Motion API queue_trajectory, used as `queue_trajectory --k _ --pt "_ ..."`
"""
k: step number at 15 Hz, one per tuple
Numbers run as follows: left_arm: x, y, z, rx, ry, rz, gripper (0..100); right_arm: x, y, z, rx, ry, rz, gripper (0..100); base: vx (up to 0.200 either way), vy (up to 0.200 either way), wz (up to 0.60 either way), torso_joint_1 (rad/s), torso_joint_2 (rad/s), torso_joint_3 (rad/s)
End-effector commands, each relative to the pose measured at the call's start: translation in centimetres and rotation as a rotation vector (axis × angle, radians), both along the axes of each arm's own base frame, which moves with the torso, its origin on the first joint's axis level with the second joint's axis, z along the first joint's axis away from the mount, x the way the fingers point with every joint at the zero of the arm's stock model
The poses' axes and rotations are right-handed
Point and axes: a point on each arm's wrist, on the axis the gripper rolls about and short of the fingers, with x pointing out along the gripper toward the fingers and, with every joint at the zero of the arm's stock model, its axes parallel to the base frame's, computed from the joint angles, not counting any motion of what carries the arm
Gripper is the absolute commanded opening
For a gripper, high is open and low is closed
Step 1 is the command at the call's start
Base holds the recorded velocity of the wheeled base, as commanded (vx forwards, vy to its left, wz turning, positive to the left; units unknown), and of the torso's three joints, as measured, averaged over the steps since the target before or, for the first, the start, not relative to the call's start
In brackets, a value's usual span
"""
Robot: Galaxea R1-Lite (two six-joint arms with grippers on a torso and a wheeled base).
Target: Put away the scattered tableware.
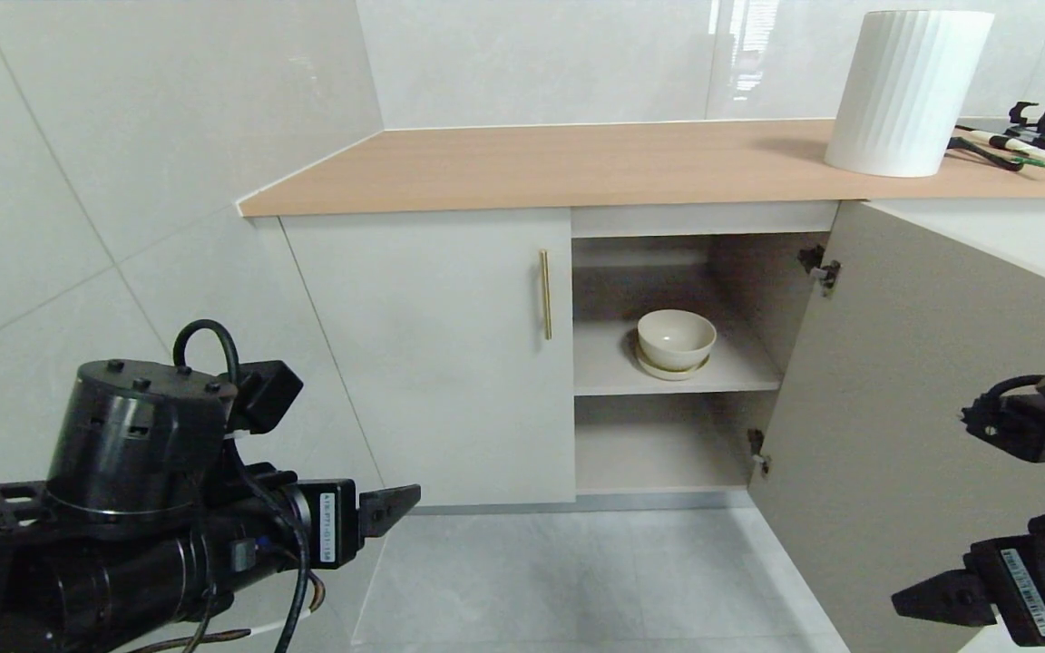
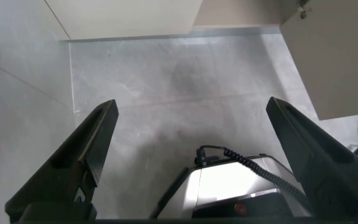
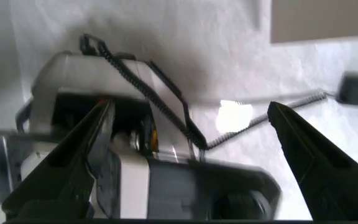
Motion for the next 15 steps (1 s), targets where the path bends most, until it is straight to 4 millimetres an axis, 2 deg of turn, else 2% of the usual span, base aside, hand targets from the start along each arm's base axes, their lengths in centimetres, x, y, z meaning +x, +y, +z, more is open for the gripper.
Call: queue_trajectory --k 1,7,11,15 --pt "0.0 0.0 0.0 0.002 0.001 -0.002 100 -0.2 -0.1 0.8 0.016 -0.029 -0.001 100 0.0 0.0 0.0 0.0 0.0 0.0" --pt "-0.4 -0.4 -0.2 0.009 0.008 -0.025 100 -0.6 -0.4 0.9 -0.008 -0.037 0.004 100 0.0 -0.2 0.0 0.001 0.0 0.002" --pt "-0.4 -0.4 -0.2 0.007 0.009 -0.025 100 -1.3 -0.9 1.2 -0.053 0.032 0.005 100 0.0 -0.2 0.0 0.004 0.0 0.004" --pt "-0.4 -0.4 -0.3 0.008 0.011 -0.025 100 -1.8 -1.8 2.1 -0.093 0.105 -0.032 100 0.0 0.0 0.0 0.0 0.0 0.0"
